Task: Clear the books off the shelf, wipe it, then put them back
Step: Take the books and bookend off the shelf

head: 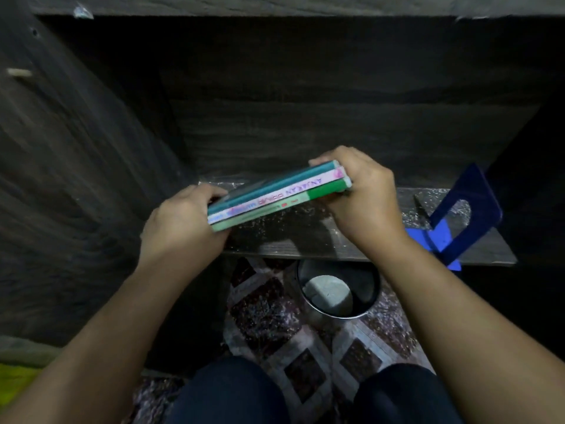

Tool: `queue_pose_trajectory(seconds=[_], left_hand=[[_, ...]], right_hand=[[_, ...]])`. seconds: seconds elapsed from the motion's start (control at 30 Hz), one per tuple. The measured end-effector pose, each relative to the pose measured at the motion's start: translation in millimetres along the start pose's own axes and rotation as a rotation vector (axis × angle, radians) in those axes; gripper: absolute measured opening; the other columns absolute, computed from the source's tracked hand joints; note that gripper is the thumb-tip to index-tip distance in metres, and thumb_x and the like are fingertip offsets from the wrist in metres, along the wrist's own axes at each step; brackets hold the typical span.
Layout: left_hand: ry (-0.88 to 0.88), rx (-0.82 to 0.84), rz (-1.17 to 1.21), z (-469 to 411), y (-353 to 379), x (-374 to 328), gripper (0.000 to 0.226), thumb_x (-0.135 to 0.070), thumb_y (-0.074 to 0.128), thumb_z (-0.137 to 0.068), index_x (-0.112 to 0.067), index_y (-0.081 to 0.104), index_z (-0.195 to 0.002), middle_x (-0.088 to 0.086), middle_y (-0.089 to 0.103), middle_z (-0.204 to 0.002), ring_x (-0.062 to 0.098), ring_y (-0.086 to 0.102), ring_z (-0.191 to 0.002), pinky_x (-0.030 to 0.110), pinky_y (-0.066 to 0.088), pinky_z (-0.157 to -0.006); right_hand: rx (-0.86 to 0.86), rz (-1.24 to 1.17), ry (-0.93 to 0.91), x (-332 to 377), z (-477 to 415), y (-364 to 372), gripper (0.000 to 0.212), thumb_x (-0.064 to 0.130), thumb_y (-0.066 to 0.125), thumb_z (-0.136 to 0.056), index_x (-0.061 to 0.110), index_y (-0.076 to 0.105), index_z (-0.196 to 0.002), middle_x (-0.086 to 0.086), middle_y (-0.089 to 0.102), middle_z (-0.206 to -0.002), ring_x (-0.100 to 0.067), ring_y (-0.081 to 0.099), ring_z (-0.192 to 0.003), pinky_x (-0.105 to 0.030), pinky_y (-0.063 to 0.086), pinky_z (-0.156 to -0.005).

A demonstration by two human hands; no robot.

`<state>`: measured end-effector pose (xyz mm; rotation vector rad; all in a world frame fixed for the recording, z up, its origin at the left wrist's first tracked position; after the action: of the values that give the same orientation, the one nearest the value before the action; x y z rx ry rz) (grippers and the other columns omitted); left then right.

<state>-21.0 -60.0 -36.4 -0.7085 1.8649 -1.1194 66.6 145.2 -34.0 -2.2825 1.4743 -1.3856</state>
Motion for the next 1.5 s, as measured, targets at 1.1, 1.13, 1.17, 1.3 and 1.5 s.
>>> queue_pose_trajectory(seconds=[1.1, 1.13, 1.17, 1.3, 1.5], left_hand=[[1.352, 0.478, -0.285, 216, 70, -434, 0.023, -0.041, 0.068, -0.083, -0.023, 0.059, -0.093, -0.005, 0.038, -0.067, 0.022, 0.045, -0.067, 0.032, 0.036, -0.060], [1.371, 0.477, -0.257, 224, 77, -443, 0.020, -0.038, 0.066, -0.084, -0.022, 0.056, -0.090, -0.005, 0.037, -0.067, 0.022, 0.044, -0.066, 0.033, 0.037, -0.060], [1.385, 0.475, -0.225, 231, 86, -451, 0.018, -0.034, 0.065, -0.085, -0.020, 0.054, -0.089, -0.004, 0.038, -0.067, 0.022, 0.045, -0.065, 0.034, 0.038, -0.060], [1.389, 0.435, -0.109, 258, 123, -473, 0.022, -0.019, 0.058, -0.085, -0.019, 0.059, -0.107, 0.001, 0.052, -0.083, 0.024, 0.048, -0.074, 0.035, 0.038, -0.062], [1.479, 0.156, -0.014, 284, 185, -469, 0.041, -0.002, 0.074, -0.068, -0.007, 0.064, -0.107, 0.010, 0.068, -0.094, 0.032, 0.064, -0.085, 0.039, 0.049, -0.073]], right_hand=[[0.389, 0.919, 0.888, -3, 284, -384, 0.033, 0.030, 0.063, -0.081, 0.036, 0.059, -0.113, -0.003, 0.061, -0.092, -0.029, 0.059, -0.082, -0.037, 0.051, -0.071], [0.372, 0.956, 0.910, -6, 292, -392, 0.032, 0.029, 0.063, -0.082, 0.038, 0.060, -0.113, -0.003, 0.062, -0.091, -0.028, 0.058, -0.081, -0.036, 0.050, -0.068], [0.351, 0.995, 0.924, -9, 300, -400, 0.032, 0.027, 0.062, -0.084, 0.040, 0.060, -0.113, -0.002, 0.061, -0.091, -0.027, 0.057, -0.080, -0.035, 0.047, -0.065], [0.222, 1.153, 0.961, -23, 330, -416, 0.033, 0.021, 0.058, -0.088, 0.041, 0.060, -0.113, -0.001, 0.056, -0.086, -0.028, 0.053, -0.078, -0.034, 0.033, -0.062], [-0.157, 1.188, 0.848, -69, 390, -385, 0.042, 0.006, 0.062, -0.084, 0.025, 0.062, -0.122, -0.008, 0.068, -0.118, -0.031, 0.064, -0.104, -0.050, 0.041, -0.094]])
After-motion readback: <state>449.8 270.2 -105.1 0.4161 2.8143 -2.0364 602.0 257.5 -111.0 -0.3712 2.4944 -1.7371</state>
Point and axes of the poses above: each hand's wrist, its own z-axis away from the middle knuckle, its own y-axis out of the palm, x = y × z, the point moved 2 cm from there along -z, towards the middle knuckle
